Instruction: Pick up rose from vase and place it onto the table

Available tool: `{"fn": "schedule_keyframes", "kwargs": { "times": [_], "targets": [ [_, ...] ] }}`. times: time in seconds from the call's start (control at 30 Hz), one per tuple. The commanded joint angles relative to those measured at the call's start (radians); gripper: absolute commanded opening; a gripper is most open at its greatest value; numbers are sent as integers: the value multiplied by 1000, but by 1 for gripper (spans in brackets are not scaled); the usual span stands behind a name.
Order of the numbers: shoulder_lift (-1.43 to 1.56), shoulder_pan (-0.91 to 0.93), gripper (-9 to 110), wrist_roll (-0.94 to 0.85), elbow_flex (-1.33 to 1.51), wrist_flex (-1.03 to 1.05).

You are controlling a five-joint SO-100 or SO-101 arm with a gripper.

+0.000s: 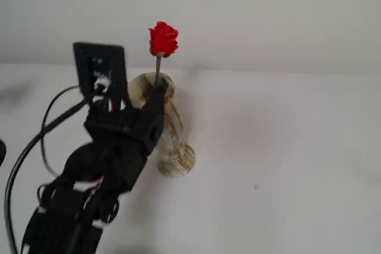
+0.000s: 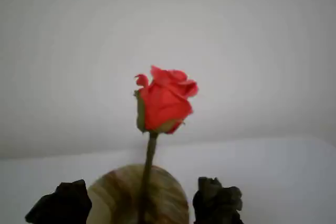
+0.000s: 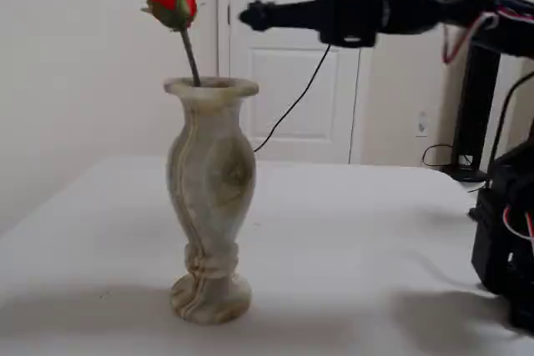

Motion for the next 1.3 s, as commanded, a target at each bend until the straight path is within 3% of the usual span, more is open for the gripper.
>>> {"fn": "schedule_keyframes", "kwargs": {
  "times": [0.0, 0.67, 1.0, 1.27],
  "targets": [
    [-83, -26, 27, 34, -114, -58],
    [-391, 8, 22, 32, -322, -155],
    [-411, 14, 1, -5, -347, -149],
    [-417, 32, 0, -46, -390, -147]
  ]
}}
